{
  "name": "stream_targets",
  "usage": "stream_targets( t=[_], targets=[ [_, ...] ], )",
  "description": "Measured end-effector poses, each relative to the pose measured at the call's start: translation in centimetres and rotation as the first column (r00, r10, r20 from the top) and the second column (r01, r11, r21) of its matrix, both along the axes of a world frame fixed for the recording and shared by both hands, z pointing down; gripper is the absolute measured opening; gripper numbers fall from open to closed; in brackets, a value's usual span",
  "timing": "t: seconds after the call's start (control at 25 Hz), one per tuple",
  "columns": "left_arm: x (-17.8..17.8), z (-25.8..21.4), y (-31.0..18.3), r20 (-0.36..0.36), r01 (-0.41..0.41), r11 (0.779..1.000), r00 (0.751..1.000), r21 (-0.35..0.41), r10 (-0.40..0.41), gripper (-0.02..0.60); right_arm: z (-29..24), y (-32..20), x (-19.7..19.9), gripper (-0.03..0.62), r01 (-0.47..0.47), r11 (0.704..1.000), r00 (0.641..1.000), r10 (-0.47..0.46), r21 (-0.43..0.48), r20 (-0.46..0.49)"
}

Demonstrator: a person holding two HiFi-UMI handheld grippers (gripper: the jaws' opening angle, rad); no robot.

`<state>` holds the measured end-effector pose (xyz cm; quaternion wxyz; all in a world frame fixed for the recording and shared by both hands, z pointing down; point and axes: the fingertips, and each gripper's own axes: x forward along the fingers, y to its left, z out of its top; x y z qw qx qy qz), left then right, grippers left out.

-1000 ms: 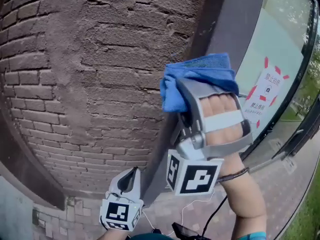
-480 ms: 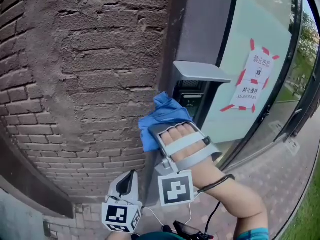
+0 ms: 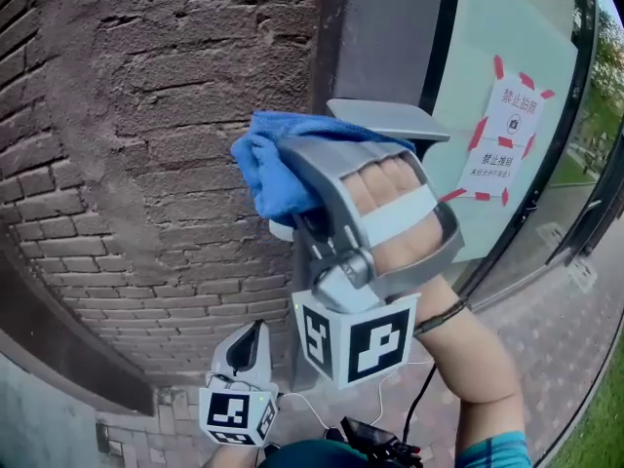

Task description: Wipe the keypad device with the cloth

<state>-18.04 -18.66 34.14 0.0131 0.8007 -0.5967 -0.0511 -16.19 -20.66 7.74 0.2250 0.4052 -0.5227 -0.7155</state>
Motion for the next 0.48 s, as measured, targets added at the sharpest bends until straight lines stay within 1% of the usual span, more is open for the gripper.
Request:
stream_targets(
  t=[0.12,0.28,0.4,0.48],
  targets=[
    [-0.3,0.0,0.1,0.003,0.019,1.000,1.000,0.001,-0.019,-0.009,1.5,-1.1,0.4,0.067,-0.002,0.999,1.000,0.002,-0.050,0.009],
    [-0.4,0.3,-0.2,0.004,0.034,0.999,0.999,-0.006,-0.034,-0.009,6.4,-1.9,0.6,0.067,0.010,0.987,1.000,-0.014,-0.162,-0.021],
    [0.1,0.5,-0.6,0.011,0.029,1.000,1.000,-0.009,-0.028,-0.009,10.6,-2.1,1.2,0.066,0.023,0.965,0.999,-0.031,-0.261,-0.025],
    [0.6,0.8,-0.9,0.010,0.017,1.000,1.000,-0.017,-0.017,-0.009,13.6,-2.1,1.5,0.066,0.038,0.937,0.999,-0.048,-0.346,-0.022]
  ],
)
